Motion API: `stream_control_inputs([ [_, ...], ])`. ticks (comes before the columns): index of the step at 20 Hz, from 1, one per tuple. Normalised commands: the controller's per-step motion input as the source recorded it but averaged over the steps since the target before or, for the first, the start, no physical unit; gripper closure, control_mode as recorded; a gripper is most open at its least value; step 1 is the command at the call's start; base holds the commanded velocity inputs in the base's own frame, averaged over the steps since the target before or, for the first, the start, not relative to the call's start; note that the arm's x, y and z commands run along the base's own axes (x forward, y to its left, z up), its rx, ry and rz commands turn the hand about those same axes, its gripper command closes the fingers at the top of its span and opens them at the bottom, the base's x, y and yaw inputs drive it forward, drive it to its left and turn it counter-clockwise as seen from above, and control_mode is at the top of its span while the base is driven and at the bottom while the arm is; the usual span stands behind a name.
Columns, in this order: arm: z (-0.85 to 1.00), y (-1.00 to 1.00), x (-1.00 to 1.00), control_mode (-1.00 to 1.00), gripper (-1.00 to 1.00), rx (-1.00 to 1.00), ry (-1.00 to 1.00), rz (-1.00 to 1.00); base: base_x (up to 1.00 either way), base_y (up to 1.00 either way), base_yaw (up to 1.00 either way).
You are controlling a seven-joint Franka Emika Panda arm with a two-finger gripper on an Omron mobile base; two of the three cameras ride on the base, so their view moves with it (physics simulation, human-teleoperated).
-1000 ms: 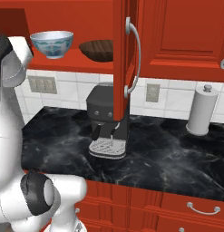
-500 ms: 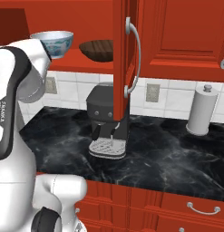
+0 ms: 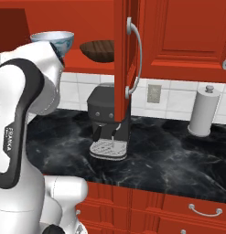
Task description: Move the bowls from the cabinet to the plates on the dining table.
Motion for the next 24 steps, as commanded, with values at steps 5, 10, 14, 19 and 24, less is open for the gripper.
stream_control_inputs([
  [5, 0.00, 0.39, -0.04, -1.00, -1.00, -0.23, 0.00, -0.03, 0.00, 0.00, 0.00],
  [10, 0.00, -0.11, 0.00, -1.00, -1.00, -0.30, 0.00, -0.14, 0.00, 0.00, 0.00],
  [14, 0.00, -0.37, 0.00, -1.00, -1.00, -0.25, 0.00, -0.22, 0.00, 0.00, 0.00],
  [19, -0.15, -0.28, 0.00, -1.00, -1.00, -0.27, -0.01, -0.23, 0.00, 0.00, 0.00],
  [24, -0.33, -0.05, -0.43, -1.00, -1.00, -0.19, -0.07, -0.23, 0.00, 0.00, 0.00],
])
